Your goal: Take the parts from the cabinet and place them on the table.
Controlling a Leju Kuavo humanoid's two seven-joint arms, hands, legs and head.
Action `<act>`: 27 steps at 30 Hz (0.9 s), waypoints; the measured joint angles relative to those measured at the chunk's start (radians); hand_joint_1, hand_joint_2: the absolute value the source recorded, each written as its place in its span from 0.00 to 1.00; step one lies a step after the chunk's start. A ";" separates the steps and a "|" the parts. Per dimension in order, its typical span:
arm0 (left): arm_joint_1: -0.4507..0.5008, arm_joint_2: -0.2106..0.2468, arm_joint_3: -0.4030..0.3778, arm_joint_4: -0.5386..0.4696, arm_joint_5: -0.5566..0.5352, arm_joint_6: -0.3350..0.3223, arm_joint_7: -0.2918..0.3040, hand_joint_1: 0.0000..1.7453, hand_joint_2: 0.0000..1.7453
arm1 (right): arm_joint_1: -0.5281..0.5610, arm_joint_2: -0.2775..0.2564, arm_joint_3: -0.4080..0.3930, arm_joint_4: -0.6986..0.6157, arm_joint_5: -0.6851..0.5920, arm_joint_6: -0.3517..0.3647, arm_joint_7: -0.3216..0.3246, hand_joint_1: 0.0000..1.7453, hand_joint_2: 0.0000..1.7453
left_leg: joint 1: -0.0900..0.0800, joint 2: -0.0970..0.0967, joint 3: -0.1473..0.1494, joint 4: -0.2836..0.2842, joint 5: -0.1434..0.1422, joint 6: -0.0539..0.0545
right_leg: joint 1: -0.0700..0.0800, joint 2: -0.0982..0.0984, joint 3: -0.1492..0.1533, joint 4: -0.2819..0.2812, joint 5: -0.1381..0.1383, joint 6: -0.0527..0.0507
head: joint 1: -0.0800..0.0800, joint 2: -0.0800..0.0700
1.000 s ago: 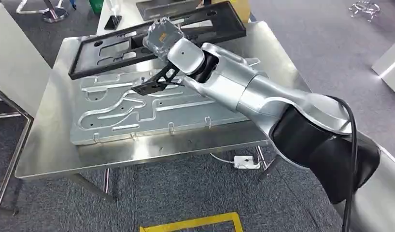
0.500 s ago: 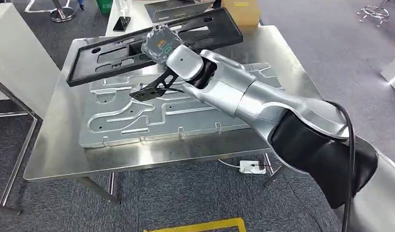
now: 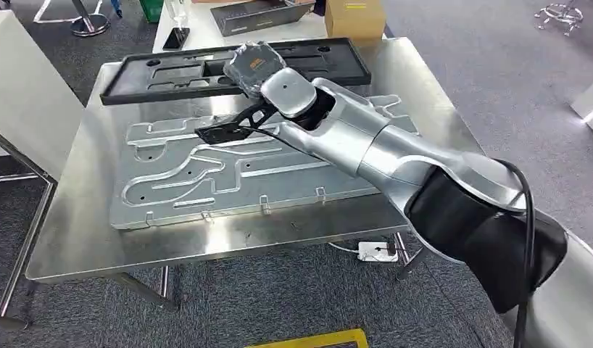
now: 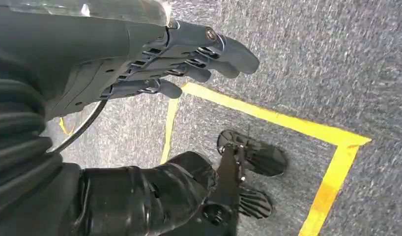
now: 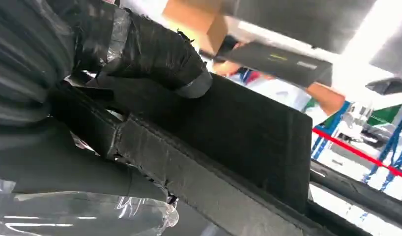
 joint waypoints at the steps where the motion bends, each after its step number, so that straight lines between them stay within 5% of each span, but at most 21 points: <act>1: 0.000 0.000 -0.001 0.000 0.000 0.000 0.000 0.00 1.00 | 0.002 -0.002 -0.009 0.000 -0.007 -0.006 0.005 1.00 1.00 | 0.001 -0.001 -0.001 0.002 0.001 0.010 | -0.001 0.001 -0.001 -0.002 0.000 0.003 | 0.002 0.000; 5: 0.001 0.000 -0.001 0.000 0.002 0.000 -0.005 0.00 1.00 | 0.023 -0.018 -0.024 0.000 -0.009 -0.010 0.008 1.00 1.00 | 0.004 0.000 0.012 -0.013 0.005 0.034 | -0.005 0.000 -0.001 0.013 -0.020 0.022 | 0.003 0.000; 8: 0.000 0.003 -0.001 0.000 0.002 -0.002 -0.014 0.00 1.00 | 0.033 -0.023 -0.039 0.000 -0.012 -0.013 0.008 1.00 1.00 | 0.001 0.001 0.014 -0.012 0.001 0.046 | -0.004 -0.003 -0.103 0.225 -0.119 0.026 | 0.006 0.000; 10: 0.000 0.003 -0.001 0.000 0.002 -0.006 -0.021 0.00 1.00 | 0.055 -0.024 -0.041 0.000 -0.017 -0.016 0.007 1.00 1.00 | -0.001 0.001 0.018 -0.012 -0.003 0.050 | -0.004 -0.003 -0.150 0.306 -0.127 0.025 | 0.007 0.000; 12: 0.000 0.003 -0.001 0.000 0.002 -0.010 -0.024 0.00 1.00 | 0.073 -0.026 -0.045 0.000 -0.020 -0.019 0.006 1.00 1.00 | -0.002 -0.002 0.023 -0.009 -0.007 0.049 | -0.003 -0.003 -0.108 0.205 -0.053 0.016 | 0.007 0.000; 14: 0.000 0.003 -0.001 0.000 0.002 -0.011 -0.024 0.00 1.00 | 0.079 -0.028 -0.048 0.000 -0.020 -0.029 0.005 1.00 1.00 | -0.002 -0.005 0.027 -0.004 -0.015 0.045 | 0.003 -0.003 -0.028 0.029 0.025 0.002 | 0.007 0.000; 18: 0.000 0.003 -0.005 0.000 0.001 -0.011 -0.020 0.00 1.00 | 0.098 -0.028 -0.057 0.000 -0.020 -0.046 0.005 1.00 1.00 | -0.001 -0.005 0.019 -0.007 -0.014 0.029 | 0.011 -0.002 -0.013 -0.002 0.012 -0.003 | 0.007 0.000; 20: 0.002 0.007 -0.009 0.000 0.001 -0.010 -0.017 0.00 1.00 | 0.110 -0.032 -0.057 0.001 -0.020 -0.047 0.005 1.00 1.00 | -0.002 -0.003 0.014 0.002 -0.027 0.019 | 0.001 -0.006 0.002 -0.024 0.020 -0.011 | 0.006 0.000; 21: 0.001 0.008 -0.009 0.000 0.001 -0.009 -0.015 0.00 1.00 | 0.111 -0.034 -0.059 0.002 -0.020 -0.049 0.005 1.00 1.00 | -0.003 -0.001 0.002 0.035 -0.047 0.014 | -0.001 -0.005 0.006 -0.028 0.021 -0.015 | 0.006 0.000; 24: 0.000 0.015 -0.010 0.000 0.000 -0.006 -0.015 0.00 1.00 | 0.119 -0.036 -0.063 0.003 -0.017 -0.055 0.002 1.00 1.00 | 0.001 0.000 -0.112 0.260 -0.136 0.004 | -0.001 -0.004 0.007 -0.027 0.018 -0.018 | 0.005 0.000; 25: 0.001 0.014 -0.012 0.000 0.000 -0.006 -0.015 0.00 1.00 | 0.128 -0.037 -0.063 0.004 -0.017 -0.054 0.002 1.00 1.00 | 0.003 0.000 -0.139 0.301 -0.136 0.000 | -0.001 -0.003 0.008 -0.026 0.017 -0.018 | 0.005 0.000; 27: 0.002 0.014 -0.014 0.000 0.001 -0.006 -0.019 0.00 1.00 | 0.147 -0.040 -0.062 0.005 -0.016 -0.054 -0.004 1.00 1.00 | 0.009 0.001 -0.120 0.235 -0.072 -0.005 | -0.003 -0.002 0.012 -0.023 0.012 -0.015 | 0.005 0.000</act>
